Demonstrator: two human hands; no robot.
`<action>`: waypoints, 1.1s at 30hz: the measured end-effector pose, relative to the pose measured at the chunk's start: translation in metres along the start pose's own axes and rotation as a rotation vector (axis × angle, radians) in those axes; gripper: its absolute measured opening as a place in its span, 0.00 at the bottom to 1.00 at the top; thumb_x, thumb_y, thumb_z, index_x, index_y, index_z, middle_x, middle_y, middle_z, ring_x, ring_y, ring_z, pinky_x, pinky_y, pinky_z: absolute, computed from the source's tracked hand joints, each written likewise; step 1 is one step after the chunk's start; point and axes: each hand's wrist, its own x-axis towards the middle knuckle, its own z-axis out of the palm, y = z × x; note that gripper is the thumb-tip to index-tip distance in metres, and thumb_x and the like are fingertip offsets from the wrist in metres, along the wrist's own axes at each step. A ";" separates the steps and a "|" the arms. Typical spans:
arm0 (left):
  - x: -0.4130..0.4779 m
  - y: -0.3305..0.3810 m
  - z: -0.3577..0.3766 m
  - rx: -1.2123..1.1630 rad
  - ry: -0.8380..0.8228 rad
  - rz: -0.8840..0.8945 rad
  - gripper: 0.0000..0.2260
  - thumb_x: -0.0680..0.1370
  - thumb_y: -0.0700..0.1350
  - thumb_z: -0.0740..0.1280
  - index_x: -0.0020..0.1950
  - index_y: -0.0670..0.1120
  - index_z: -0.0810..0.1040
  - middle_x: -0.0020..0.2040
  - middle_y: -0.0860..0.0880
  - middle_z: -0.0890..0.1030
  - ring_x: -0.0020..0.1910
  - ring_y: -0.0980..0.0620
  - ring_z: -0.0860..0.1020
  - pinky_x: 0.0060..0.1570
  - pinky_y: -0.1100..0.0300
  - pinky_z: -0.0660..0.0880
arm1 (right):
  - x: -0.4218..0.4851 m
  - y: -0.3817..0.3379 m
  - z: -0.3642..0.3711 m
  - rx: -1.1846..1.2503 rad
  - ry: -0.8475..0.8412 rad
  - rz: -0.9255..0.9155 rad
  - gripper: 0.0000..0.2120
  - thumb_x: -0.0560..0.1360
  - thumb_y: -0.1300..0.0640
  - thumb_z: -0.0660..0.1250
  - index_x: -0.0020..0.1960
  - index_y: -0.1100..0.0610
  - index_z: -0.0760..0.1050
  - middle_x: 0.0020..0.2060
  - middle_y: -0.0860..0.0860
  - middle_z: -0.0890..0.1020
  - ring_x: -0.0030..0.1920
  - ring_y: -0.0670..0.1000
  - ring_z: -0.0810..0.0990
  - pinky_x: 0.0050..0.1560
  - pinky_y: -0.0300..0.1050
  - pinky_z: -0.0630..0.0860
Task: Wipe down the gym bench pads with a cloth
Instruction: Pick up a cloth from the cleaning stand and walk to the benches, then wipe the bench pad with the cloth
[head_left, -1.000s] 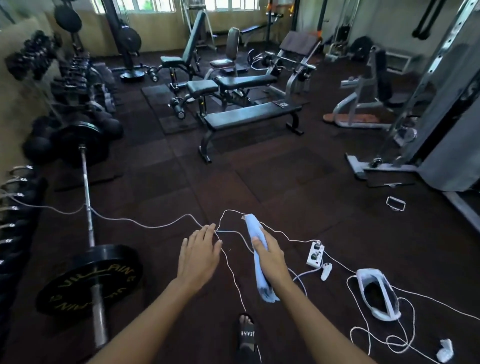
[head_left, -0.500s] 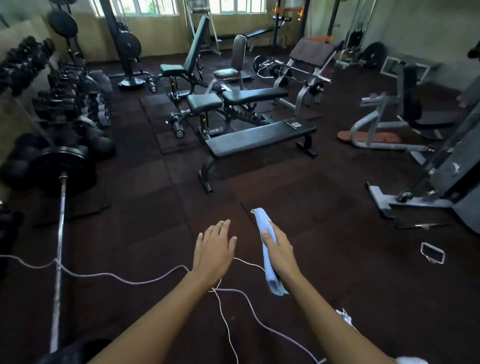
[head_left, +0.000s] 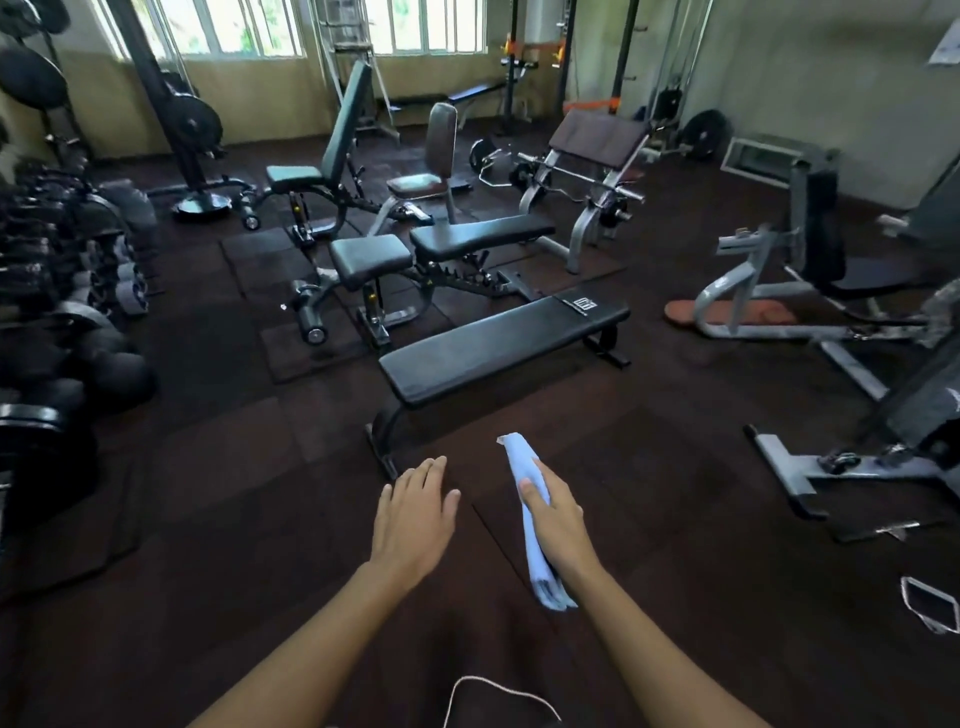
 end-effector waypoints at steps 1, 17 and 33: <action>0.027 -0.001 0.001 0.004 0.000 0.008 0.24 0.83 0.54 0.54 0.78 0.50 0.59 0.76 0.53 0.65 0.75 0.51 0.63 0.74 0.48 0.60 | 0.024 -0.003 0.003 0.000 0.000 0.014 0.20 0.82 0.48 0.57 0.73 0.46 0.67 0.65 0.40 0.72 0.69 0.49 0.64 0.62 0.43 0.60; 0.431 -0.048 0.063 -0.082 -0.025 -0.297 0.24 0.83 0.53 0.56 0.78 0.48 0.60 0.76 0.51 0.65 0.75 0.52 0.63 0.73 0.51 0.61 | 0.469 -0.056 0.069 -0.138 -0.241 0.039 0.14 0.82 0.54 0.57 0.66 0.49 0.73 0.56 0.39 0.76 0.55 0.36 0.70 0.69 0.47 0.54; 0.701 -0.262 0.284 -0.192 -0.188 -0.529 0.23 0.83 0.50 0.56 0.78 0.48 0.58 0.78 0.50 0.61 0.77 0.52 0.58 0.75 0.53 0.59 | 0.799 0.123 0.303 -0.581 -0.425 -0.026 0.20 0.83 0.50 0.56 0.74 0.48 0.64 0.75 0.45 0.63 0.68 0.50 0.63 0.61 0.37 0.53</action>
